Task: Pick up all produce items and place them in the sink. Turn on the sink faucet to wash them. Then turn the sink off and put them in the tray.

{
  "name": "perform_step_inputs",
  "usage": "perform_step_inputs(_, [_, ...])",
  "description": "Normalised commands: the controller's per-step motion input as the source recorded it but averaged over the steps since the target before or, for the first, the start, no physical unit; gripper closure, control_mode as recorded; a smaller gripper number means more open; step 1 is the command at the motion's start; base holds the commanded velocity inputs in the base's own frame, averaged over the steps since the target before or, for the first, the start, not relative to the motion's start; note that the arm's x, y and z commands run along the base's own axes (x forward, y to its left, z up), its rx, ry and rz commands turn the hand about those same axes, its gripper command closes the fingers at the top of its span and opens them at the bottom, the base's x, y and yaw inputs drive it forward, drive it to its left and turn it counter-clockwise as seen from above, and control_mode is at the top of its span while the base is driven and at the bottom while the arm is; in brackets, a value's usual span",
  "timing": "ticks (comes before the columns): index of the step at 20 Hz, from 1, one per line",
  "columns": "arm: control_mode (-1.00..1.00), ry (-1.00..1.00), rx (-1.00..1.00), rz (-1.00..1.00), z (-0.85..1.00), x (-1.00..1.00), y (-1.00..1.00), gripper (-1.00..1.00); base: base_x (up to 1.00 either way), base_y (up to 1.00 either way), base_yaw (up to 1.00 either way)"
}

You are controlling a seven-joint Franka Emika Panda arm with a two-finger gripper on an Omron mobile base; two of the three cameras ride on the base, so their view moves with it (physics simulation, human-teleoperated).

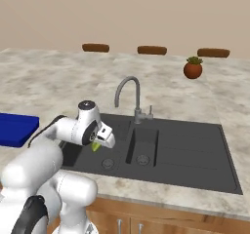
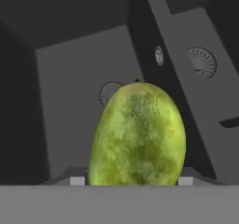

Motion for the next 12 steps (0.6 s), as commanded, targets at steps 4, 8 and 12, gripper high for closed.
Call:
perform_step_inputs(4, [-1.00,0.08,-0.05,0.01,-0.30,0.33,0.12,1.00,0.00,0.00,0.00])
perform_step_inputs(8, [-1.00,0.12,-0.02,0.00,-0.19,0.44,0.28,1.00,0.00,0.00,0.00])
perform_step_inputs(12, [-1.00,0.16,-0.01,0.00,-0.28,0.39,0.26,1.00,0.00,0.00,0.00])
